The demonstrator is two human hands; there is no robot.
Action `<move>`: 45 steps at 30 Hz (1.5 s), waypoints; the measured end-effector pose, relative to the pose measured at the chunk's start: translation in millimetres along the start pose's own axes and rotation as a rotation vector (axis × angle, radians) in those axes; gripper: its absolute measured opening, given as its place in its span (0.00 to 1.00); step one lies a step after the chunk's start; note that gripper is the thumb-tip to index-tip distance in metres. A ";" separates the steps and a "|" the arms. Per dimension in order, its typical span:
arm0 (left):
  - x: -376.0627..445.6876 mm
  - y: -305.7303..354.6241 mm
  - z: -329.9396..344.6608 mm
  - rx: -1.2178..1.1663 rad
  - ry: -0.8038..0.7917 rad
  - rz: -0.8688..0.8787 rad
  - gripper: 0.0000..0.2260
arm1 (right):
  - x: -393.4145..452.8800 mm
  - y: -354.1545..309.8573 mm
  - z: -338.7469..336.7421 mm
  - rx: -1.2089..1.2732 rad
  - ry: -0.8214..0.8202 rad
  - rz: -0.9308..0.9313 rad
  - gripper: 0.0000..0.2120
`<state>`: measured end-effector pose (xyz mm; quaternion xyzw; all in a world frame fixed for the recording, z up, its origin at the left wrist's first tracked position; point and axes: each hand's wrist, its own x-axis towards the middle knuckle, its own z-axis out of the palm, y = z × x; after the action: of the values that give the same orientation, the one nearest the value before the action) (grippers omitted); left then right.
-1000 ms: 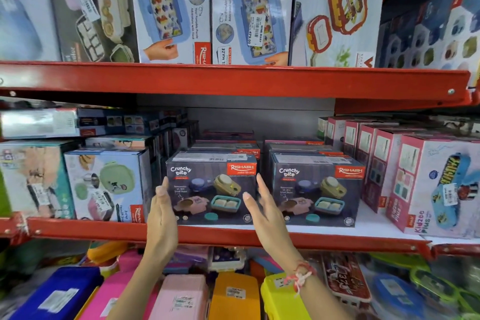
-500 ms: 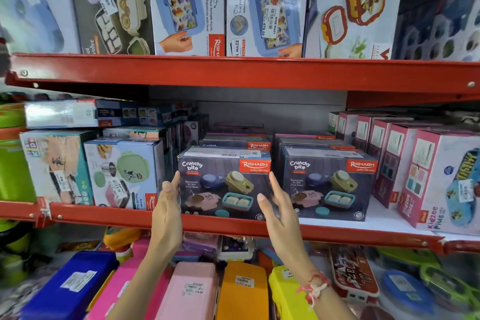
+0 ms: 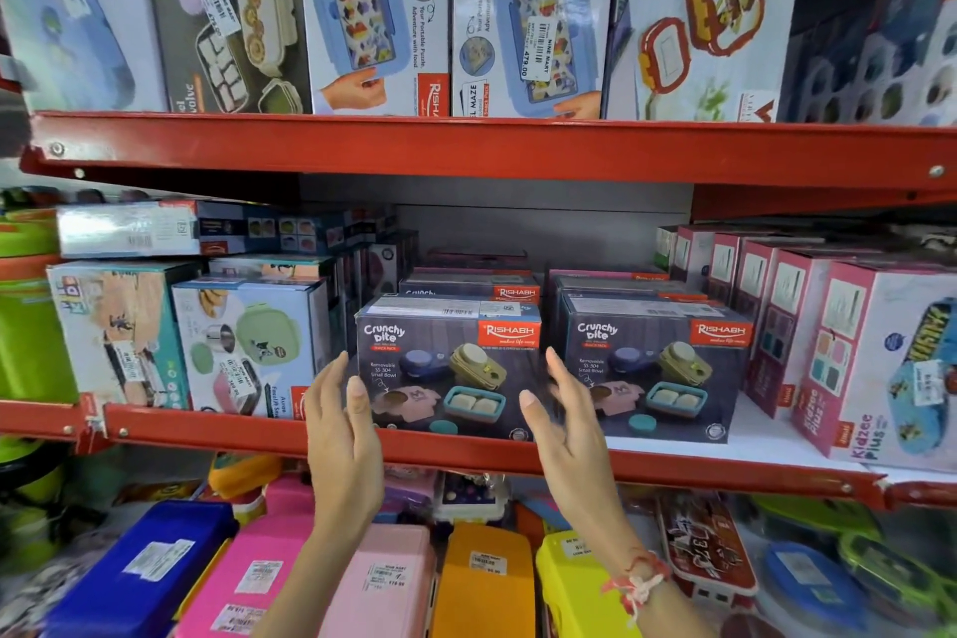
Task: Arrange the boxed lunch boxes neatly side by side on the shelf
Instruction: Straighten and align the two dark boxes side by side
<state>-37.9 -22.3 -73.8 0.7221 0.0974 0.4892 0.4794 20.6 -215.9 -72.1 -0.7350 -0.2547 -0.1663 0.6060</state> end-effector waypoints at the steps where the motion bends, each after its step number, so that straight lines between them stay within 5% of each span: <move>1: -3.5 4.6 4.0 -0.013 0.050 0.046 0.19 | 0.2 1.0 -6.2 -0.008 0.020 -0.013 0.25; 4: -17.2 25.5 25.8 -0.122 0.016 0.155 0.14 | 1.2 7.5 -30.0 -0.017 0.132 -0.065 0.19; 12: -71.6 62.8 104.4 -0.236 -0.479 0.212 0.13 | 4.4 37.9 -91.9 -0.060 0.471 -0.088 0.12; 18: -74.0 67.0 129.1 -0.240 -0.475 0.024 0.23 | 15.2 53.2 -130.6 -0.106 0.594 -0.010 0.12; 27: -72.3 78.0 147.0 -0.241 -0.598 -0.176 0.34 | 29.5 54.2 -154.8 -0.019 0.360 0.166 0.25; 45: -91.6 84.7 123.6 -0.251 -0.549 -0.160 0.29 | -5.0 38.1 -164.3 -0.008 0.385 0.167 0.27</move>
<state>-12.9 -196.1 -70.9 0.7524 -0.0403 0.2449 0.6102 49.0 -382.2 -71.0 -0.7106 -0.0718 -0.2537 0.6523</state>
